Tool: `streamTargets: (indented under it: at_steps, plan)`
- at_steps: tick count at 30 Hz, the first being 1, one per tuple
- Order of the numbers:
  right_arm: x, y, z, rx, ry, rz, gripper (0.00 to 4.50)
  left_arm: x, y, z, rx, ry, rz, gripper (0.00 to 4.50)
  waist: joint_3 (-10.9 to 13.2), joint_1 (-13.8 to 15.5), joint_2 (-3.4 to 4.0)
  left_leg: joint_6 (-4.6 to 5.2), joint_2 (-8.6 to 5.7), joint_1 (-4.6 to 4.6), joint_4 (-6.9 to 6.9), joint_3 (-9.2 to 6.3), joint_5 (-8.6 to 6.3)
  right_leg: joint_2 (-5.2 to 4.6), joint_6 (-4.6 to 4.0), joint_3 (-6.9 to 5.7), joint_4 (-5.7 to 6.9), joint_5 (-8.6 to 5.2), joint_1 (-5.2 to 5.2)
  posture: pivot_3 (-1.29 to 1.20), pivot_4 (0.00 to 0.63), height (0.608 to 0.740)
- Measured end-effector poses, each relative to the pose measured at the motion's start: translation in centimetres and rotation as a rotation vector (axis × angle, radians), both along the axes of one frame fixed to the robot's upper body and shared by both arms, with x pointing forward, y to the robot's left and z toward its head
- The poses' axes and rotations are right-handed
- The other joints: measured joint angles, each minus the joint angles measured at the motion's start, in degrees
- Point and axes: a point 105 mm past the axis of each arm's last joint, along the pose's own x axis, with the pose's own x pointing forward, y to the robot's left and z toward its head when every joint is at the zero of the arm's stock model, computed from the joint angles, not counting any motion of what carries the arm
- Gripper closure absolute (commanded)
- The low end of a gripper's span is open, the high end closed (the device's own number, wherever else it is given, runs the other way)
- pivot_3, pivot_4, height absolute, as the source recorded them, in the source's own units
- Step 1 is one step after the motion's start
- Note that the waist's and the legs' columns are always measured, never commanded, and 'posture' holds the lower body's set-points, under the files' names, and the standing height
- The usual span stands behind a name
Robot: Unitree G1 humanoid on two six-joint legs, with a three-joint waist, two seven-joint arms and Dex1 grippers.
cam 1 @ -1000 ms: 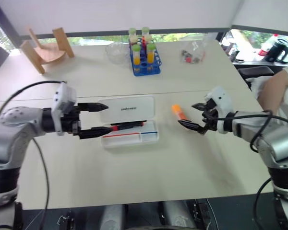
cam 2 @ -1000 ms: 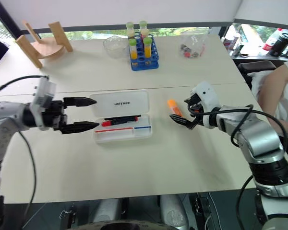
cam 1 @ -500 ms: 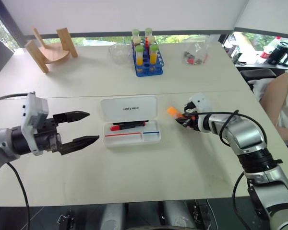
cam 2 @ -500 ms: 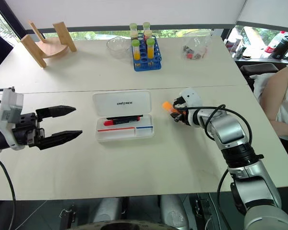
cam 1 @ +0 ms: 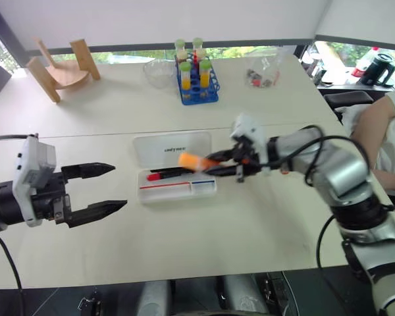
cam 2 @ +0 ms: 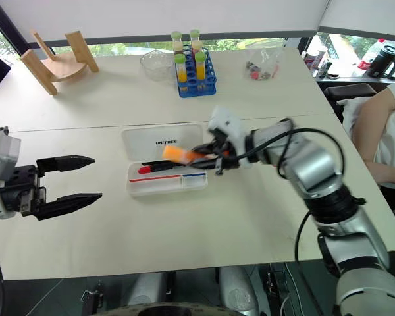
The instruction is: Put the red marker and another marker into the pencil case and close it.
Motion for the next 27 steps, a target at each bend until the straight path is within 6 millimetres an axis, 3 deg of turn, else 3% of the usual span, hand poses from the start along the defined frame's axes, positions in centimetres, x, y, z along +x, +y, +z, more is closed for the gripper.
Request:
streamTargets:
  at_steps: [3, 6, 10, 17, 24, 25, 27]
  plan:
    - [-0.1, 2.9, -1.3, -0.015, -0.011, 0.09, 3.71, 0.0, 0.0, 0.1, 0.001, -0.006, 0.004, 0.0, 0.0, 0.23, 0.0, -0.01, -0.01, -0.03, 0.0, 0.01, 0.01, -0.03, 0.0, 0.0, -0.01, 0.0, -0.03, 0.0, 0.15, 0.74]
    - [0.7, 4.6, -2.5, -0.048, -0.05, 0.113, 3.71, 0.1, 0.0, 0.1, 0.005, -0.009, 0.015, 0.0, -0.01, 0.3, -0.02, -0.04, -0.02, -0.05, -0.01, -0.01, 0.02, -0.04, 0.0, -0.01, -0.02, 0.0, -0.04, 0.0, 0.15, 0.74]
    - [1.1, 5.2, -4.2, -0.088, -0.046, 0.129, 3.71, -0.2, -0.4, 0.1, 0.015, -0.02, 0.014, 0.0, -0.01, 0.25, -0.01, -0.05, -0.05, -0.08, -0.02, -0.01, 0.02, -0.08, 0.0, -0.01, -0.02, 0.0, -0.07, 0.0, 0.15, 0.74]
    - [1.9, 5.8, -5.1, -0.111, -0.062, 0.141, 3.71, -0.4, -0.4, 0.1, 0.011, -0.033, 0.033, 0.0, 0.0, 0.18, -0.01, -0.06, -0.04, -0.07, -0.04, -0.01, 0.02, -0.04, 0.0, -0.01, -0.01, 0.0, -0.09, 0.0, 0.15, 0.74]
    - [2.0, 6.4, -5.0, -0.123, -0.077, 0.169, 0.25, -0.2, -0.4, 0.3, 0.006, -0.053, 0.047, 0.0, 0.0, 0.22, -0.01, -0.07, -0.04, -0.07, -0.03, -0.02, 0.03, -0.05, 0.0, -0.01, -0.01, 0.0, -0.09, 0.0, 0.15, 0.74]
    - [1.9, 6.4, -4.9, -0.123, -0.075, 0.173, 0.04, -0.2, -0.4, 0.3, 0.006, -0.054, 0.048, 0.0, 0.0, 0.23, -0.01, -0.06, -0.04, -0.07, -0.03, -0.02, 0.03, -0.05, 0.0, -0.01, -0.01, 0.0, -0.09, 0.0, 0.15, 0.74]
    - [2.1, 6.2, -4.7, -0.121, -0.067, 0.158, 0.04, -0.1, -0.4, 0.3, 0.004, -0.059, 0.044, 0.0, 0.0, 0.24, 0.0, -0.07, -0.05, -0.07, -0.04, -0.02, 0.03, -0.05, 0.0, -0.01, -0.01, 0.0, -0.1, 0.0, 0.15, 0.74]
